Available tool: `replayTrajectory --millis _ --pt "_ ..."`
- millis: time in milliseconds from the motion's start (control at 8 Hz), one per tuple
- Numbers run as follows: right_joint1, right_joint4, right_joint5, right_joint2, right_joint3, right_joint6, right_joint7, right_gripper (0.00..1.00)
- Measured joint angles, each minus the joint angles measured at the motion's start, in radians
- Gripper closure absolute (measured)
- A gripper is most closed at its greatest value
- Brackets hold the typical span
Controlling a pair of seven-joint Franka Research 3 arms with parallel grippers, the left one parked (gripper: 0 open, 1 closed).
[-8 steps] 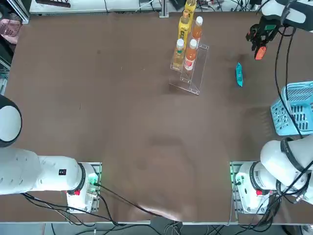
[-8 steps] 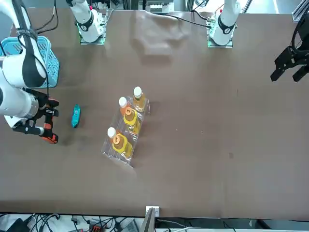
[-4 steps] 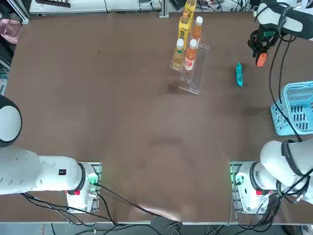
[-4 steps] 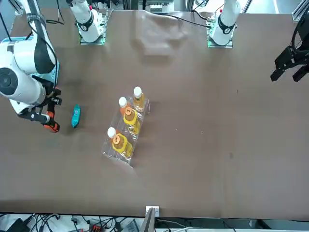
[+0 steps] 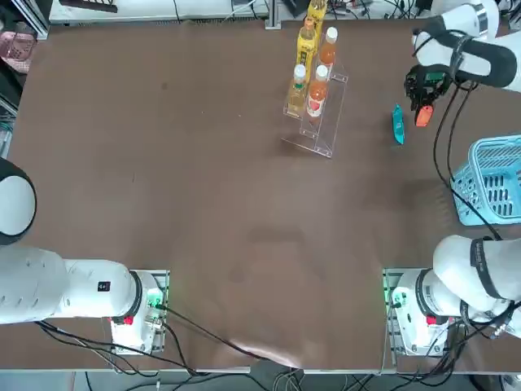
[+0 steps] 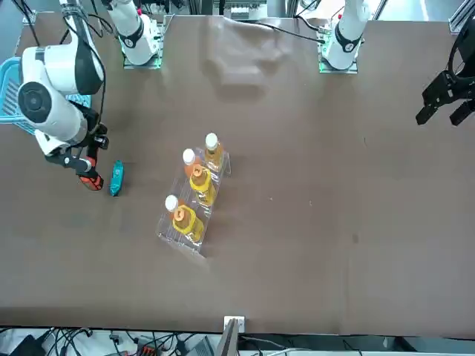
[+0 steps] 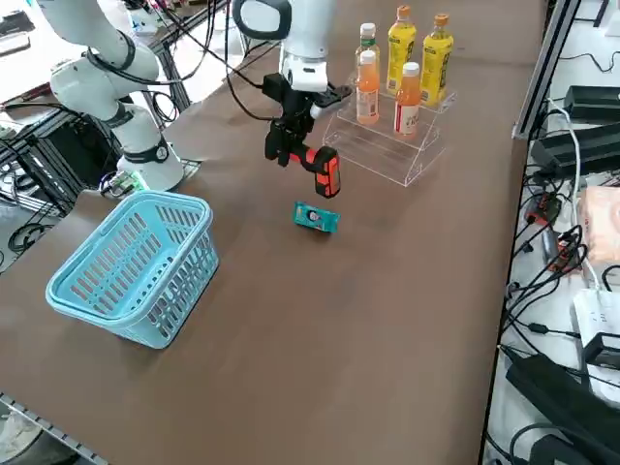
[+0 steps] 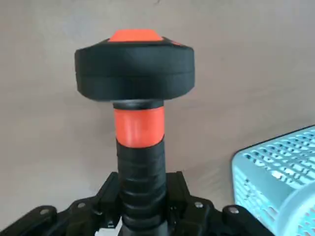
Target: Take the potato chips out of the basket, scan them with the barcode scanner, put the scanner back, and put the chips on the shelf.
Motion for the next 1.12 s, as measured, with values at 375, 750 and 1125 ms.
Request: replayTrajectory --millis 375,750,1125 --pt "0.036 -0.083 0.0 -0.001 0.0 0.093 0.09 0.59" --pt "0.073 -0.128 0.0 -0.001 0.0 0.138 0.145 0.59" --pt "0.073 -0.167 0.0 -0.001 -0.003 0.143 0.163 0.59"
